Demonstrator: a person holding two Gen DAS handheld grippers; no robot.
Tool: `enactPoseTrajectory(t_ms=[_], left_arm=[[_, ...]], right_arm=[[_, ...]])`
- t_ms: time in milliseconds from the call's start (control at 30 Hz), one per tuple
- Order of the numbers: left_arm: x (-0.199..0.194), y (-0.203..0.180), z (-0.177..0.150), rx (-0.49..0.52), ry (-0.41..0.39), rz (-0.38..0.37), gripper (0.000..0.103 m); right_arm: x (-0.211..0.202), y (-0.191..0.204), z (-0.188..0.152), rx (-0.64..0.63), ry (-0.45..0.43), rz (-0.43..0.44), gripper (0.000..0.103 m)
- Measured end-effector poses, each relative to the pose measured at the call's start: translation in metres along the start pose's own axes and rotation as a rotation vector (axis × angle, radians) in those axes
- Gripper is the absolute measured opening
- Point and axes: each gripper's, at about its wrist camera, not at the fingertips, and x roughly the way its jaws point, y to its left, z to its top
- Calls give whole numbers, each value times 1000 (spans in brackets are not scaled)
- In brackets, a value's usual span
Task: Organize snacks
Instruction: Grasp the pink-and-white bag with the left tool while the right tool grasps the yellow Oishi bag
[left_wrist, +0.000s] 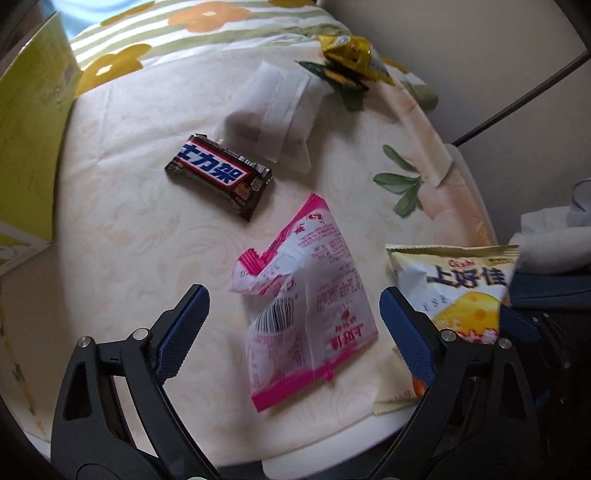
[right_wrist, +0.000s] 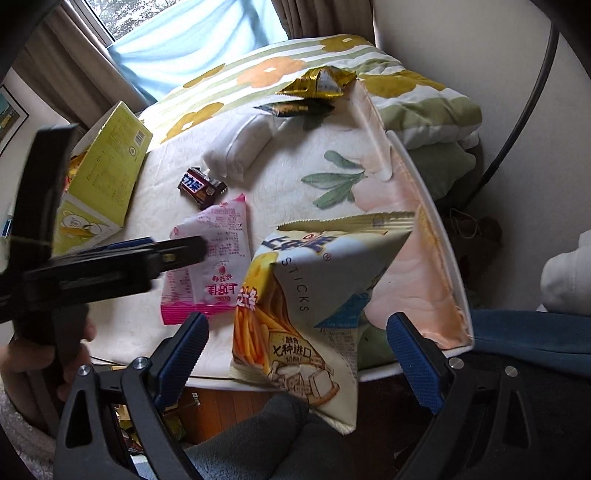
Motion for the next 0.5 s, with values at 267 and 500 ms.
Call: enactPoseTrajectory(t_ms=[267, 500], left_arm=[[28, -7, 7, 16, 40, 59, 88], [26, -16, 3, 70, 25, 129, 70]], right_arm=[[16, -2, 4, 1, 13, 13, 96], [27, -1, 6, 0, 42, 25, 96]])
